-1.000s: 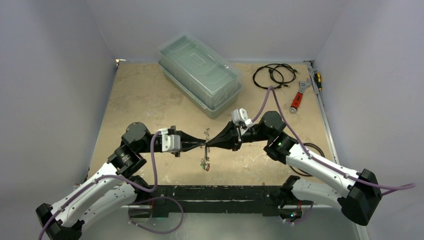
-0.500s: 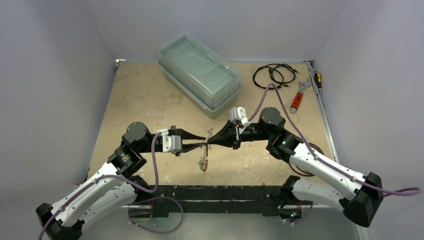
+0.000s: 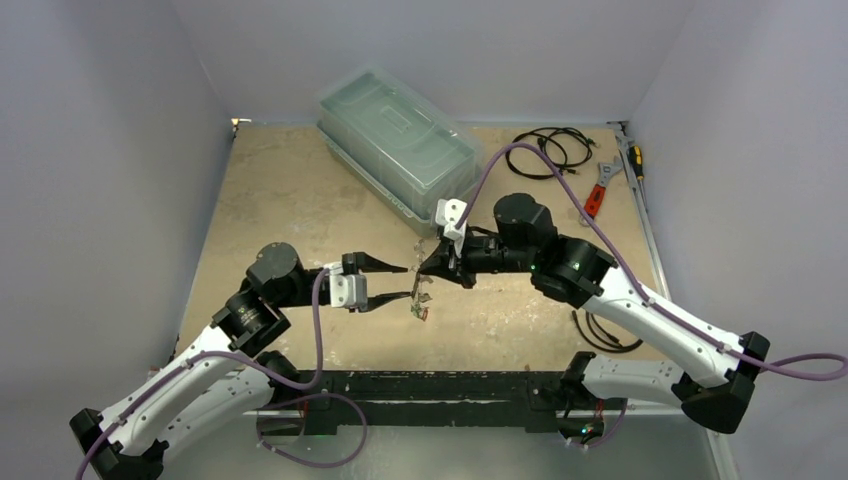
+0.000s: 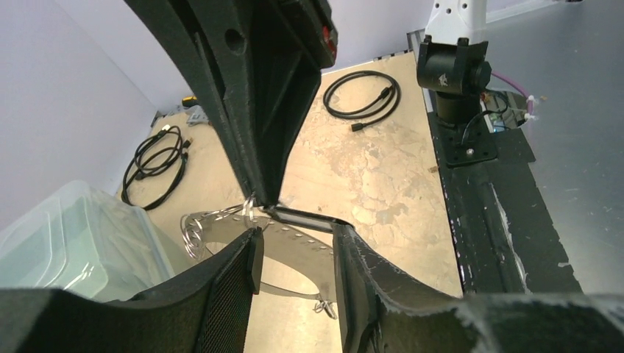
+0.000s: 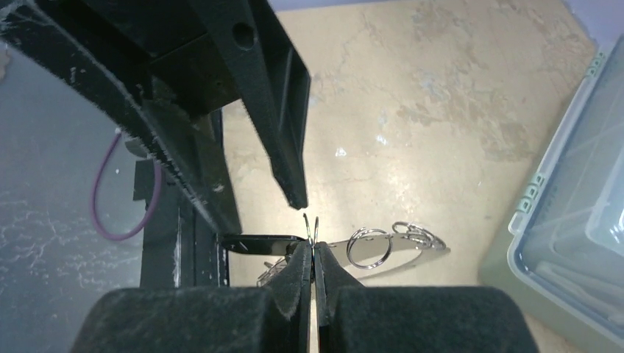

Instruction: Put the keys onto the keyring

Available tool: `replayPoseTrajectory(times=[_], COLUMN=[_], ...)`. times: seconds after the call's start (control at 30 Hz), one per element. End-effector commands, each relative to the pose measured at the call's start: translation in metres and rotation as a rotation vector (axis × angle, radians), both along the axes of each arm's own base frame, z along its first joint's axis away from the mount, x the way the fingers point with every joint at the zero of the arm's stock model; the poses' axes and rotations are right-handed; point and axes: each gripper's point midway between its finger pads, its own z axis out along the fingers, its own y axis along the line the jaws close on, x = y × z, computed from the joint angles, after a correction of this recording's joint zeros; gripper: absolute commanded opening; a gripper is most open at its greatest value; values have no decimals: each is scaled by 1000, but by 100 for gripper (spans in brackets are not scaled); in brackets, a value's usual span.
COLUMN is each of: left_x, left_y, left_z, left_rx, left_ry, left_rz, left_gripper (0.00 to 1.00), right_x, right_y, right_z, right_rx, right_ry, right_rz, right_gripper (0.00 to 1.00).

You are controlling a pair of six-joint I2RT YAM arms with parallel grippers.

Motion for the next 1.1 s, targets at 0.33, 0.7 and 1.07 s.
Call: replayPoseTrajectory(times=[0.33, 0.7, 1.07], left_x=[-8, -13, -12], left_y=[3, -11, -16], left_z=[15, 1, -2], left_rx=[-7, 10, 4], left_ry=[-70, 9, 23], left_rz=[-35, -118, -139], left_gripper=[35, 36, 25], right_x=[-22, -32, -39], right_y=[-10, -2, 7], right_z=[9, 5, -1], right_rx=[-70, -64, -75], right_ry=[-71, -65, -59], right_rz=[25, 91, 135], right_gripper=[0, 0, 0])
